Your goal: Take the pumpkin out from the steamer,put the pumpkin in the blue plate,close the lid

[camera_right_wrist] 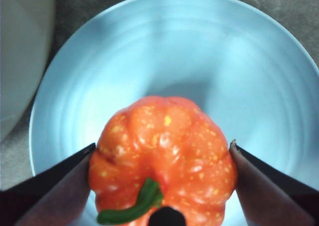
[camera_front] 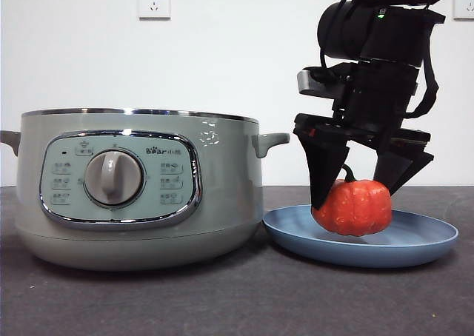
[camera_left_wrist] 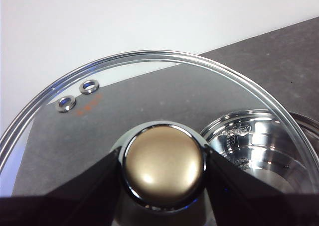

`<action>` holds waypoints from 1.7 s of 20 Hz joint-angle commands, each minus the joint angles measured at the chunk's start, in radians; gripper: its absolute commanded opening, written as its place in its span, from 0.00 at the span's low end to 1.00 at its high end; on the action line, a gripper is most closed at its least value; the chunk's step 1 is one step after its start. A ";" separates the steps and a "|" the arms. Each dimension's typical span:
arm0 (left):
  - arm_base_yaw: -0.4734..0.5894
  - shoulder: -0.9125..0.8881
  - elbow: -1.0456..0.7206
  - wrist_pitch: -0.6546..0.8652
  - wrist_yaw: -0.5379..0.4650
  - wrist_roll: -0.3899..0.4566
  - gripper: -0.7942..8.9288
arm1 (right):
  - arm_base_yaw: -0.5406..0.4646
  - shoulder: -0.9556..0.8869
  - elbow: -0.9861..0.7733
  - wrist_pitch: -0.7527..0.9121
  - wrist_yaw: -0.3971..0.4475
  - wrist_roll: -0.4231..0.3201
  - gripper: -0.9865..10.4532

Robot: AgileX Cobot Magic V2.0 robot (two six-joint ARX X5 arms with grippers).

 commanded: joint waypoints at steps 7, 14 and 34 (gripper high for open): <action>-0.002 -0.010 0.005 0.049 -0.005 0.007 0.07 | -0.026 0.033 -0.007 -0.003 0.047 0.002 0.26; -0.002 -0.010 0.005 0.048 0.041 0.007 0.07 | -0.039 0.043 -0.007 -0.026 0.046 0.003 0.40; -0.002 0.316 0.005 0.134 0.274 -0.016 0.07 | -0.039 -0.434 -0.007 -0.031 0.046 0.040 0.53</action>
